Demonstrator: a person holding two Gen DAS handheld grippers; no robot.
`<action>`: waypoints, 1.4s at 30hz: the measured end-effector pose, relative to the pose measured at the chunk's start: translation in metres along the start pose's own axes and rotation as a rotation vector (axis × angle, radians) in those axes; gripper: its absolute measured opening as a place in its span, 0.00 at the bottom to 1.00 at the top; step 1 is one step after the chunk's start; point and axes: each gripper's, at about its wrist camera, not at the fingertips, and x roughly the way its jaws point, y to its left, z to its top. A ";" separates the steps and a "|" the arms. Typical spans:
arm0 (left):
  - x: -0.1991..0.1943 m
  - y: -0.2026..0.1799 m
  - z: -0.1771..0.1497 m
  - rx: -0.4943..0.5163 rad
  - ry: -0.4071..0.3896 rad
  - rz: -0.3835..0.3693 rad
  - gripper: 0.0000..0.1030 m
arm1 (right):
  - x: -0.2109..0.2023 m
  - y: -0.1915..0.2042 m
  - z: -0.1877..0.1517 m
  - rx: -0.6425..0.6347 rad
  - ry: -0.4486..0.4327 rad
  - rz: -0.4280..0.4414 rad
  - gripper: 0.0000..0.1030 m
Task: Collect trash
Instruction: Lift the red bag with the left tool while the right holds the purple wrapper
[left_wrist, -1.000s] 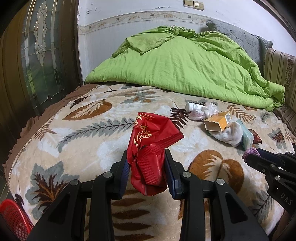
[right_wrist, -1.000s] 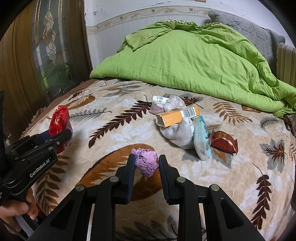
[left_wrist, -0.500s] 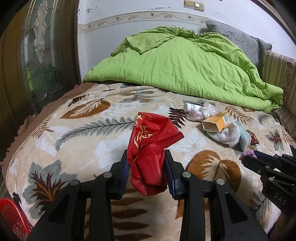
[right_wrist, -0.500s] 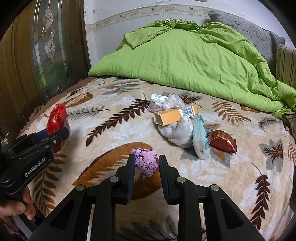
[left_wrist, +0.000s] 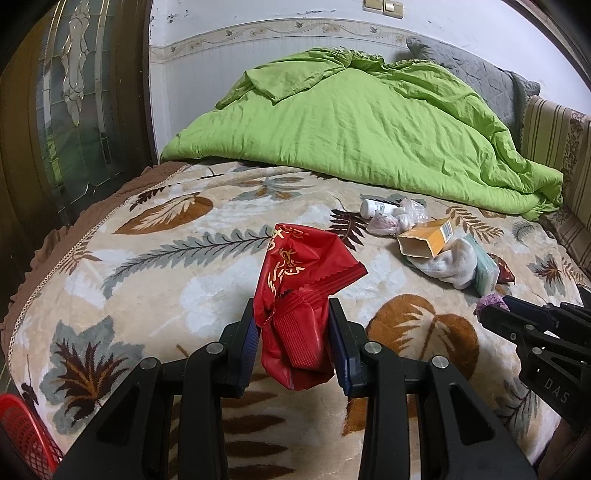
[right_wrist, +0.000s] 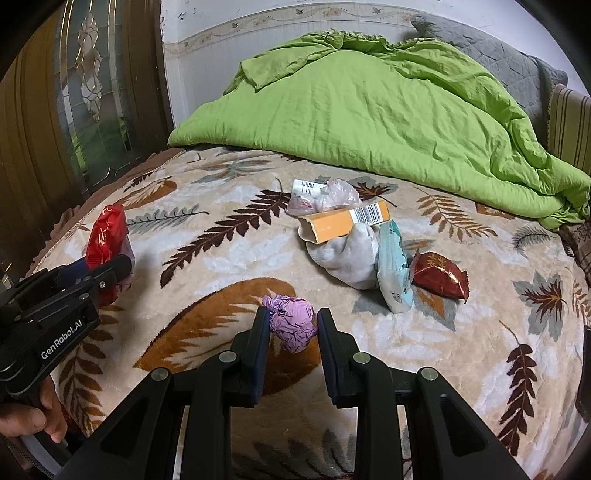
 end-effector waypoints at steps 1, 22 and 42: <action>0.000 -0.001 0.000 0.000 0.000 -0.002 0.33 | 0.000 0.001 0.000 0.000 0.000 -0.001 0.27; -0.002 -0.004 -0.002 -0.010 -0.011 0.000 0.33 | -0.002 -0.002 0.003 0.010 -0.014 0.001 0.27; 0.001 0.000 -0.003 -0.013 0.010 0.011 0.33 | -0.006 -0.006 0.004 0.027 -0.008 0.012 0.27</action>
